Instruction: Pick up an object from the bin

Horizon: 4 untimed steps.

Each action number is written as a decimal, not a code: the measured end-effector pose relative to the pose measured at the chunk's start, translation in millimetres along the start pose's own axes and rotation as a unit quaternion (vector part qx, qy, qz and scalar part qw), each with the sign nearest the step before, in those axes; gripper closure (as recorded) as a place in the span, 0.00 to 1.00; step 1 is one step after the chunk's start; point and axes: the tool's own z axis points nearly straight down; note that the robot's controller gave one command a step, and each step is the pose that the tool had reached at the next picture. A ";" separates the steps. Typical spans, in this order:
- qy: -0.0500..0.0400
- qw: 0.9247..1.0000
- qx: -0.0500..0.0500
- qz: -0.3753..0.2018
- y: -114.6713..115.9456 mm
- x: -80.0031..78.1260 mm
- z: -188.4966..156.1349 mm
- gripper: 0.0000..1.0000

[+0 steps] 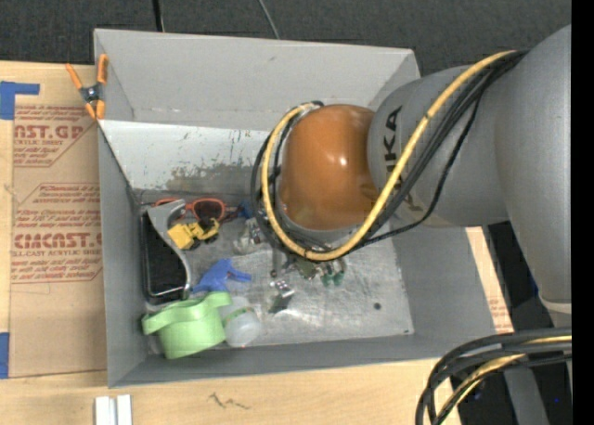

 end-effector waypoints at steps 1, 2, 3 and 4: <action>0.008 1.000 -0.004 -0.005 20.8 -33.7 29.2 0.00; 0.015 1.000 -0.001 -0.017 13.1 -47.9 41.1 0.00; 0.012 1.000 -0.002 -0.004 14.0 -47.9 41.7 1.00; 0.012 1.000 -0.002 -0.003 13.9 -47.9 41.8 0.00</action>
Offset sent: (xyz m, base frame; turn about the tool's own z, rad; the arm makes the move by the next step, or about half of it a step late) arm -0.0284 0.0506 -0.0639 -0.3063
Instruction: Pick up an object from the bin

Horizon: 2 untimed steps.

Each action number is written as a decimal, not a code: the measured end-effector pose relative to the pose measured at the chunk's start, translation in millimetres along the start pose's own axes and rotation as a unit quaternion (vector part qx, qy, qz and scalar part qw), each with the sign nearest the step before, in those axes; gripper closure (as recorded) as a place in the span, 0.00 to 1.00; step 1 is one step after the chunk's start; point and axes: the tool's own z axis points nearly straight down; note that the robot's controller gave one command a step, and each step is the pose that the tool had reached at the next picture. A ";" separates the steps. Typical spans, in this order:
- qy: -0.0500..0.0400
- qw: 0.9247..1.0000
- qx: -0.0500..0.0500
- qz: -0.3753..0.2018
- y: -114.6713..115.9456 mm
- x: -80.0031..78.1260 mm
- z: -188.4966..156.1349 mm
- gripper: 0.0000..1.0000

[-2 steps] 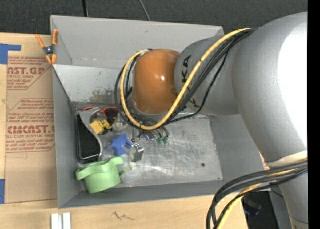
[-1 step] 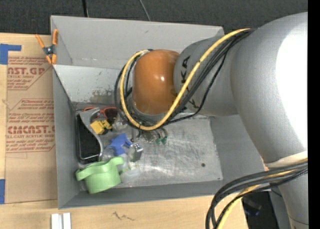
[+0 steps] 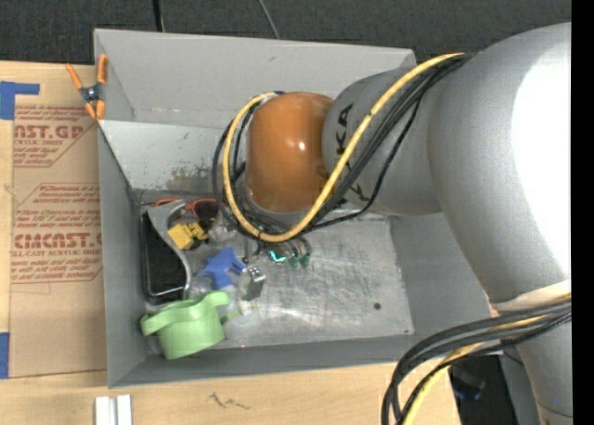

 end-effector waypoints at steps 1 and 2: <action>0.000 1.000 0.000 0.000 0.0 0.0 0.0 0.00; -0.005 0.997 0.001 -0.074 -5.5 -9.9 -5.9 0.00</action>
Offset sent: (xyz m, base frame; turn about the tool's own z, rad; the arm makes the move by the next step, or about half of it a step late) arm 0.0289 -0.0083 0.0159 -0.3359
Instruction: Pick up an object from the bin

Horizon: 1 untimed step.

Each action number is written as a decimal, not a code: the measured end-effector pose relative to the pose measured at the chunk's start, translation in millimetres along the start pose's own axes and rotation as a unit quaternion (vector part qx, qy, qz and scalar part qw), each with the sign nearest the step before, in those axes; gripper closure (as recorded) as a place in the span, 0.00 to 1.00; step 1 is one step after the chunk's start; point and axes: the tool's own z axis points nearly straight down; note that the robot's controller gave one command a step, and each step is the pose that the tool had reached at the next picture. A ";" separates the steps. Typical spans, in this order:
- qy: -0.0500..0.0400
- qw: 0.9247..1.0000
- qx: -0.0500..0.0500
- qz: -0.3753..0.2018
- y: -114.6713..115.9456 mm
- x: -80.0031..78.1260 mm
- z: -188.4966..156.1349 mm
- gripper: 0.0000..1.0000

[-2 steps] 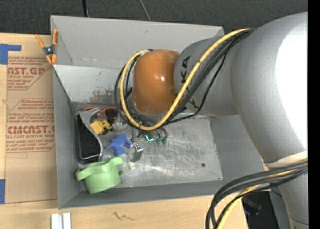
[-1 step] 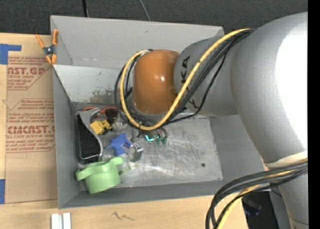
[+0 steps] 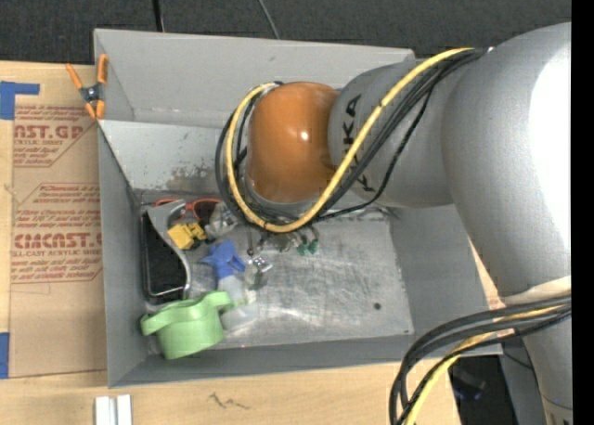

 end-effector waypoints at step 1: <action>-0.009 1.000 0.020 0.014 36.0 -17.1 12.1 1.00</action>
Offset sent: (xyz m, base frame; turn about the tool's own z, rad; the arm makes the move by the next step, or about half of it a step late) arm 0.0000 0.0000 0.0000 0.0000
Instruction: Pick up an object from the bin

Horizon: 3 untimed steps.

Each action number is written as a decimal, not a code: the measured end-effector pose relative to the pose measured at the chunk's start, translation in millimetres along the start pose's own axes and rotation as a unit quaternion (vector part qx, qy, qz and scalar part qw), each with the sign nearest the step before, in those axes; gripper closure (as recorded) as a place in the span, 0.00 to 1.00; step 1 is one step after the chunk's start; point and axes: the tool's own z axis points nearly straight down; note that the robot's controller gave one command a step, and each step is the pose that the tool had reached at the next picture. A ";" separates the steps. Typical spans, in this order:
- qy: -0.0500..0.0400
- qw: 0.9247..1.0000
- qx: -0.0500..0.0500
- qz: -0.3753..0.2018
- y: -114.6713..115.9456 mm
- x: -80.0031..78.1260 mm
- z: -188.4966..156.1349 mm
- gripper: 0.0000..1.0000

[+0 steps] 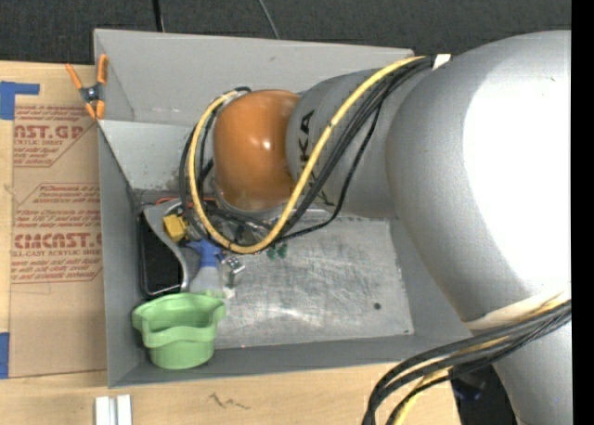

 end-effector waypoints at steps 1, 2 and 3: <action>0.000 1.000 0.000 0.000 0.0 0.1 0.1 1.00; -0.004 1.000 -0.006 0.004 -3.7 2.2 0.7 0.00; -0.002 1.000 -0.007 0.004 -2.2 3.2 2.0 0.00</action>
Offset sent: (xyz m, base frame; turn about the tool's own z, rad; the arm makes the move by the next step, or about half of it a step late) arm 0.0098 0.0037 0.0133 0.0418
